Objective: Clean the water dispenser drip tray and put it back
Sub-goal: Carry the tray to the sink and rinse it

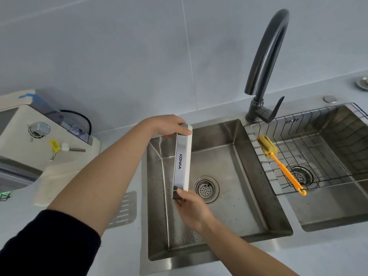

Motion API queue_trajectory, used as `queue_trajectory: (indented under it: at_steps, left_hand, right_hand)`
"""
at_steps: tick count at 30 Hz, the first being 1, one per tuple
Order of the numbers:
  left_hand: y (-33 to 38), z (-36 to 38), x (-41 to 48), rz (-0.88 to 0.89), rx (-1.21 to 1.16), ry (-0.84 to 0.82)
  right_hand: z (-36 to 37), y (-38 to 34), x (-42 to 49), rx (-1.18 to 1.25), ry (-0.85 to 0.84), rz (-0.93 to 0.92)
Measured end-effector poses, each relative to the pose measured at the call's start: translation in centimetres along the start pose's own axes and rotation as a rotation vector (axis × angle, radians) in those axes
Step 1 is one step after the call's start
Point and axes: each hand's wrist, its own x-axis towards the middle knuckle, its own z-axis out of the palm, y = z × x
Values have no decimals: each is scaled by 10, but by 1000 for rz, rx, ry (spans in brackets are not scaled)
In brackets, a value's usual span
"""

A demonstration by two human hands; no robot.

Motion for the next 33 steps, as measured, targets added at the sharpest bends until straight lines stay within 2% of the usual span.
queue_trajectory:
  at_steps: [10, 18, 23, 30, 33]
  left_hand:
    - [6, 7, -8, 4, 6, 3]
    - [0, 11, -16, -27, 34, 8]
    - [-12, 9, -22, -45, 8, 31]
    - [-10, 4, -34, 43, -158, 167]
    - [-32, 29, -35, -4, -104, 113]
  right_hand:
    - [1, 7, -7, 31, -11, 28]
    - [1, 11, -12, -45, -53, 80]
    - [-1, 6, -15, -79, -20, 89]
    - [-8, -16, -16, -235, -19, -64]
    - [-26, -6, -21, -302, -9, 65]
